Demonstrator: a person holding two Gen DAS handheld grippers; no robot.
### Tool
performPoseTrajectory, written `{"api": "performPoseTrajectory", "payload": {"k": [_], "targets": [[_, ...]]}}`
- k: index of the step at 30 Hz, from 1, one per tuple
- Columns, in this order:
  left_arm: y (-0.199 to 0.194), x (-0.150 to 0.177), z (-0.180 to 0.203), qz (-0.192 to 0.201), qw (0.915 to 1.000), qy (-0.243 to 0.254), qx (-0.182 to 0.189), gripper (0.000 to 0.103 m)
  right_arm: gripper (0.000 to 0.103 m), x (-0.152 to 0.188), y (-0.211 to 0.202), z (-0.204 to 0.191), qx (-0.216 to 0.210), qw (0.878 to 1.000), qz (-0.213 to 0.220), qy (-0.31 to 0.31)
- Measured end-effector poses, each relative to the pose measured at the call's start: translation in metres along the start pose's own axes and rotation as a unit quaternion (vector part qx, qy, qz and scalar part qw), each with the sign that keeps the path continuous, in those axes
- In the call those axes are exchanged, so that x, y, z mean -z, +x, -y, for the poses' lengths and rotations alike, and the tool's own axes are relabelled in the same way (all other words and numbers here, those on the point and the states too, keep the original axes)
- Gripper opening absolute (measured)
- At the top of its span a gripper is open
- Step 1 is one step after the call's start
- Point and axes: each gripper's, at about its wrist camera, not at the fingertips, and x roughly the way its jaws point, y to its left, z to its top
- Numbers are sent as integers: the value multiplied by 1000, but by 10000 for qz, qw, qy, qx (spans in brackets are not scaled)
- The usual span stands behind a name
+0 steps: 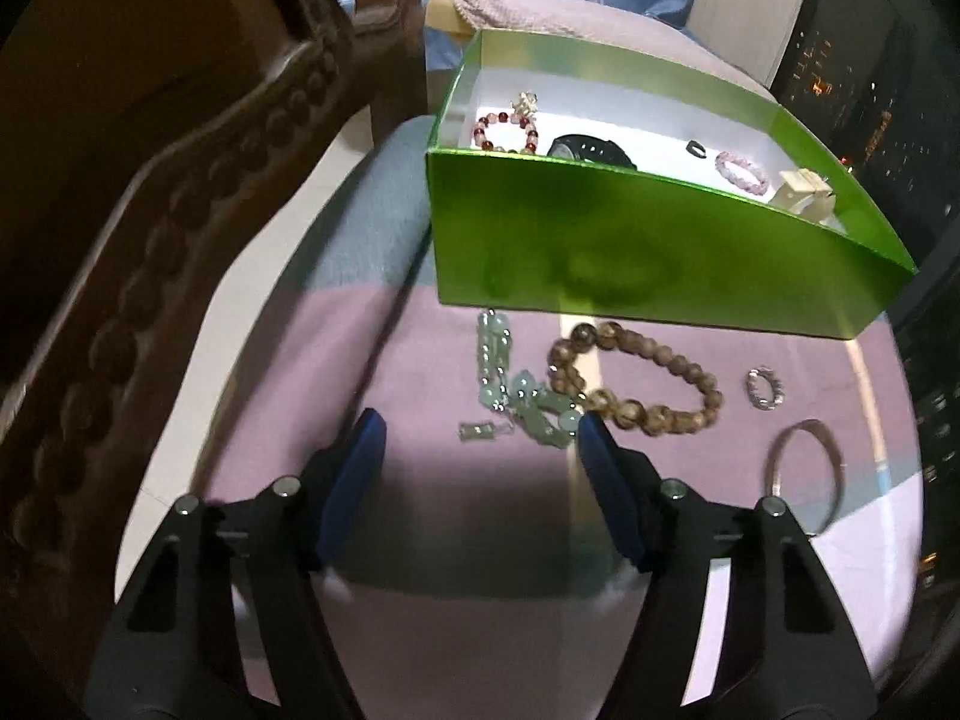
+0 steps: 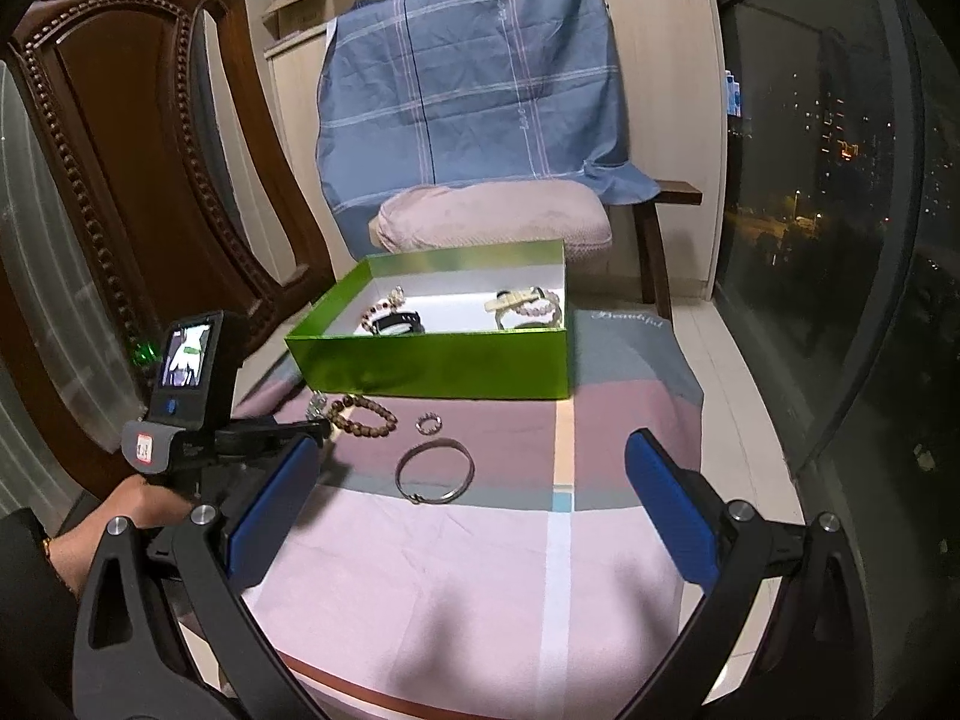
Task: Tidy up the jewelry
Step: 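Grasp the silver chain with the left gripper while the right gripper grasps the silver bangle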
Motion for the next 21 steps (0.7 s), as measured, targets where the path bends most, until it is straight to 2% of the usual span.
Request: {"api": "performPoseTrajectory", "payload": {"k": [1, 3, 4, 5, 7, 10, 11, 14, 21], "targets": [[0, 0, 1, 21, 10000, 15, -26, 66, 99, 1, 4, 0, 14, 10000, -65, -12], [0, 0, 1, 95, 9999, 66, -85, 57, 99, 3, 11, -1, 43, 9998, -183, -41], [-2, 0, 1, 110, 9999, 68, -81, 45, 99, 5, 14, -2, 49, 9997, -243, -53], [-3, -1, 0, 110, 9999, 48, -83, 28, 99, 6, 18, -3, 51, 9995, -314, -70], [-6, -1, -3, 57, 10000, 2, -40, 12, 99, 9, 27, -6, 89, 9989, -434, -125], [-13, 2, -9, 17, 10000, -62, 51, 10, 99, 12, 47, -13, 148, 9973, -683, -221], [-18, 3, -9, 33, 10000, -54, 53, 6, 99, 12, 55, -16, 169, 9968, -745, -246], [-41, 3, -8, 232, 9997, 1, 120, 6, 99, 13, 81, -26, 256, 9946, -937, -362], [-141, 13, 6, 1108, 9910, 484, 578, 5, 99, 19, 136, -41, 371, 9885, -1434, -319]]}}
